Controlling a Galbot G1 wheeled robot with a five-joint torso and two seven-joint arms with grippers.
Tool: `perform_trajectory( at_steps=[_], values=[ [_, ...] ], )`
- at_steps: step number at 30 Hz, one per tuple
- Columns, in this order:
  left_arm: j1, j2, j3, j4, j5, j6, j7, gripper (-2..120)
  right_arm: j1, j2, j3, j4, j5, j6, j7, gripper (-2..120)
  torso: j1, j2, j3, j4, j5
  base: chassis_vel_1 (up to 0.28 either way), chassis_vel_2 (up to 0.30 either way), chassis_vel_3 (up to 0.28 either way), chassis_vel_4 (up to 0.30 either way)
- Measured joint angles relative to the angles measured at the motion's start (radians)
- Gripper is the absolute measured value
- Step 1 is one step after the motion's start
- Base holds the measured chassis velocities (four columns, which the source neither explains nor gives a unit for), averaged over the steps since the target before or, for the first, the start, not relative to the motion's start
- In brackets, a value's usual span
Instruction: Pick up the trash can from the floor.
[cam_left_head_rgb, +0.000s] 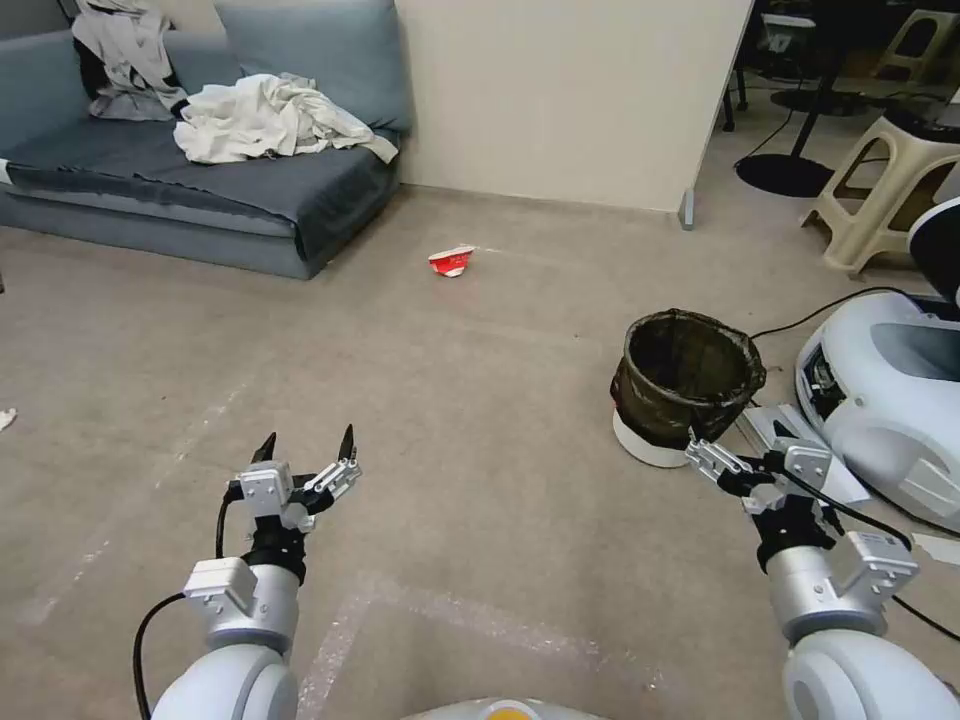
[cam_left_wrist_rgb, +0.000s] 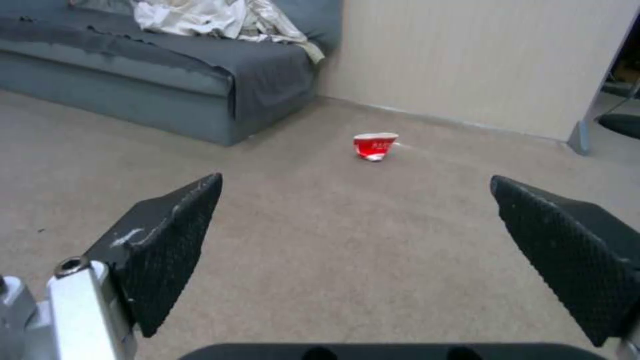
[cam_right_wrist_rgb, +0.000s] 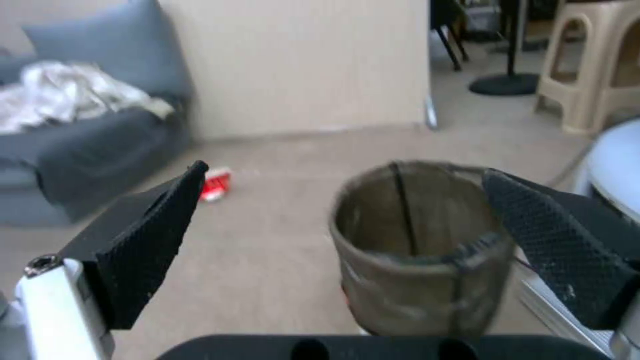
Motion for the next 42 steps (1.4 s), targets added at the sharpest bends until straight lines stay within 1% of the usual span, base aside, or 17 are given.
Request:
perform_trajectory(
  at_steps=[2,7,22,42],
  values=[
    [-0.001,-0.001,-0.003,0.002,0.001,-0.001,0.003,100,0.002,-0.001,-0.004,-0.014,0.007,0.038,-0.015,100,0.000,0.000,0.000,-0.0003,-0.0002,0.000,0.000,0.000,0.000],
    [0.000,-0.003,-0.004,0.005,0.006,-0.001,0.007,100,0.004,-0.001,-0.007,-0.022,0.006,0.056,-0.026,100,0.000,0.000,0.000,-0.0003,-0.0002,0.000,0.000,0.000,0.000],
    [-0.001,-0.008,0.002,0.015,0.018,-0.001,0.013,100,0.002,-0.001,-0.003,-0.026,-0.003,0.070,-0.032,100,0.000,0.000,0.000,-0.0002,-0.0002,0.000,0.000,0.000,0.000],
    [-0.002,-0.006,0.005,0.017,0.020,-0.001,0.013,100,-0.003,0.009,-0.003,-0.027,-0.030,0.087,-0.031,100,0.000,0.000,0.000,-0.0003,-0.0003,-0.069,-0.071,-0.071,-0.067]
  ],
)
